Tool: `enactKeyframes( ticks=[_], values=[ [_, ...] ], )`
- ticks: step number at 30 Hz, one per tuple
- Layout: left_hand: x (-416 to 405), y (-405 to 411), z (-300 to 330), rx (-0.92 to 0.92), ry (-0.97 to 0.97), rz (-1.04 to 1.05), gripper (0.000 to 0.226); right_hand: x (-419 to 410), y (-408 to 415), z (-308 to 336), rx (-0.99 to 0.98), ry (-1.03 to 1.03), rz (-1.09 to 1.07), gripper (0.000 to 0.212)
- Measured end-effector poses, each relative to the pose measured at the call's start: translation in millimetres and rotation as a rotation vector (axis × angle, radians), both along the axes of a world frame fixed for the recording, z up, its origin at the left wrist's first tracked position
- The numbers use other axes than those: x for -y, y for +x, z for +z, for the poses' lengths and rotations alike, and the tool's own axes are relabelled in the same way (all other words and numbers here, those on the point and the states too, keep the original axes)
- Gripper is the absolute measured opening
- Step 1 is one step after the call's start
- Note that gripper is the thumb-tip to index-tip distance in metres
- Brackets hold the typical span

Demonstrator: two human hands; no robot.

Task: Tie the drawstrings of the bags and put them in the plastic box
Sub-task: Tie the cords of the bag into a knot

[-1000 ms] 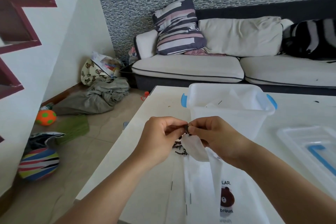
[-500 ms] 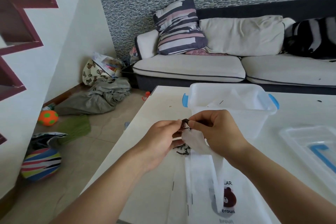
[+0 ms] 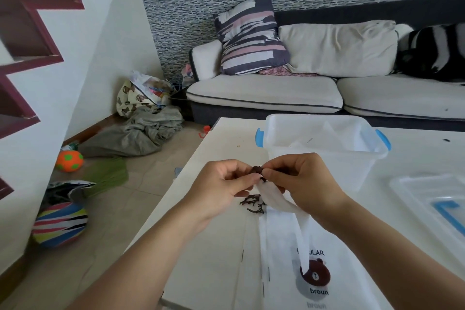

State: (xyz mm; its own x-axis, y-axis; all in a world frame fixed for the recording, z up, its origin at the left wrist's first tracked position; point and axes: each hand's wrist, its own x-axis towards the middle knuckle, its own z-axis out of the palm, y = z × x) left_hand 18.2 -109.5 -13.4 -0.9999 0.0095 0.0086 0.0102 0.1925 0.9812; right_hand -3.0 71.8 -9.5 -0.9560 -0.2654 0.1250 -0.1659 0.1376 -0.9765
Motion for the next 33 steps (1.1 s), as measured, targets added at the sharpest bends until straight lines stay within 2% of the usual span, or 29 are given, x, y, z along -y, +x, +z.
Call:
enactKeyframes(
  ticks=[7, 11, 15, 20, 27, 31, 33],
  values=[
    [8, 0, 6, 0.013, 0.065, 0.017, 0.015, -5, -4, 1, 0.145, -0.136, 0.053, 0.006],
    [15, -1, 10, -0.009, 0.021, 0.043, 0.021, -12, -7, 4, 0.182, -0.142, 0.049, 0.013],
    [15, -5, 8, -0.088, -0.106, 0.025, 0.027, -14, -7, 5, 0.193, -0.126, 0.041, 0.023],
    [28, -13, 4, -0.209, -0.313, 0.099, 0.031, -28, -12, 11, 0.16, -0.041, 0.002, 0.029],
    [21, -14, 3, -0.363, -0.717, 0.153, 0.012, -35, -15, 12, 0.062, 0.082, -0.081, 0.019],
    [20, -17, 5, -0.458, -0.757, 0.184, 0.011, -37, -17, 13, 0.035, 0.061, -0.091, 0.018],
    [21, -19, 4, -0.434, -0.741, 0.194, 0.011, -38, -19, 11, 0.032, 0.034, -0.099, 0.017]
  ],
)
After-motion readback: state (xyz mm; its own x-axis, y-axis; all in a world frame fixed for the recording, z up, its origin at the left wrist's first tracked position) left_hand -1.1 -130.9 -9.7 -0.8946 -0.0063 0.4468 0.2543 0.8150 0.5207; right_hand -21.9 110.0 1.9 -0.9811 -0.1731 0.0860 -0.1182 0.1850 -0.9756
